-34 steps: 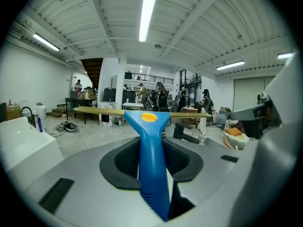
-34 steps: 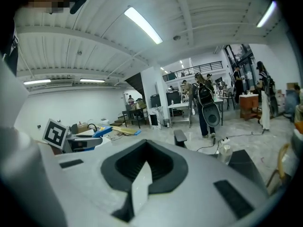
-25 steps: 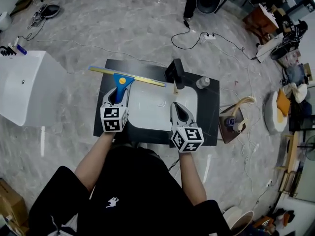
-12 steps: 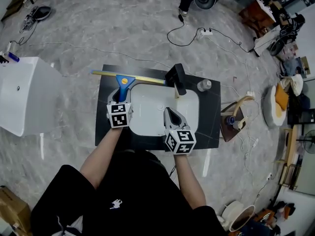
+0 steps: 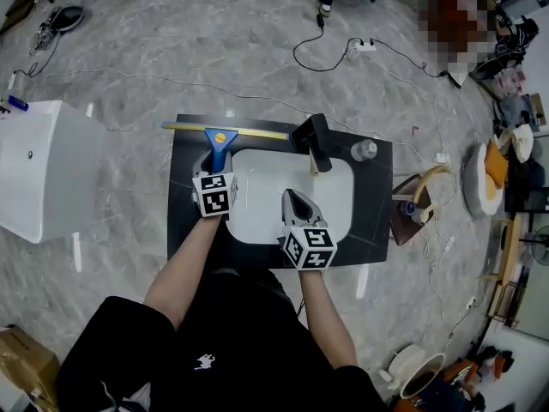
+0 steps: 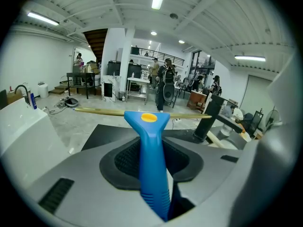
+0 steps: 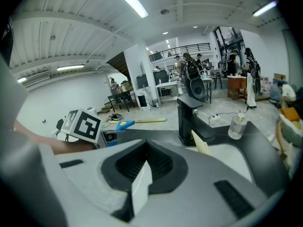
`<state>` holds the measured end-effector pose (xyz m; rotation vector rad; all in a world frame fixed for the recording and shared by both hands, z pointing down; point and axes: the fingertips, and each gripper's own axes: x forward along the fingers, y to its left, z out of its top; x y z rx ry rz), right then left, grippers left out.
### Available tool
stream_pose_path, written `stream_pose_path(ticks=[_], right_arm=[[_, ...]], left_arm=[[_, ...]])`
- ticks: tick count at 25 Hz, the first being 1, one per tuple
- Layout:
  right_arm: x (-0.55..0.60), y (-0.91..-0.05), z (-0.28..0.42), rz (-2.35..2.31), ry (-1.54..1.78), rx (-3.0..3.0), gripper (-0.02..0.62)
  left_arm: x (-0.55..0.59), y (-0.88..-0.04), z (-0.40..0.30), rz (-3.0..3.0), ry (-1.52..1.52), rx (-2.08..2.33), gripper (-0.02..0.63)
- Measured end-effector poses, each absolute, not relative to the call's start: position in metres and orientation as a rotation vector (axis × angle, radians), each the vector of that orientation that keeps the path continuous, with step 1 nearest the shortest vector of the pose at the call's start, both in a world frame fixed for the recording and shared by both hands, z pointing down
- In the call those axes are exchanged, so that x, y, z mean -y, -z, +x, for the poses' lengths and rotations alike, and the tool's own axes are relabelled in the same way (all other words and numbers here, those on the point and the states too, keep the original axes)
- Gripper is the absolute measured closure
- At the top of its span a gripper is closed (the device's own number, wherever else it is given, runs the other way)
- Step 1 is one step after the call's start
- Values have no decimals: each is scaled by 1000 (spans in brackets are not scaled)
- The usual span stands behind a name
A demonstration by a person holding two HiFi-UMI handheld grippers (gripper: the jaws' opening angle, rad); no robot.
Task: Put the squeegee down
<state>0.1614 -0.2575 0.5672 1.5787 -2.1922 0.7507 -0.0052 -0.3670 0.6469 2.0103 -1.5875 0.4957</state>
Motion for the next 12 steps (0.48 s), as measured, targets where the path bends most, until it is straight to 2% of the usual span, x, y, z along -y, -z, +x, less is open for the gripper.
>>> stream_pose_path(ticks=[12], right_arm=[[267,-591,165,1580,-829,2152,594]], left_arm=[[399,-678,1,1970,-554,1594,479]])
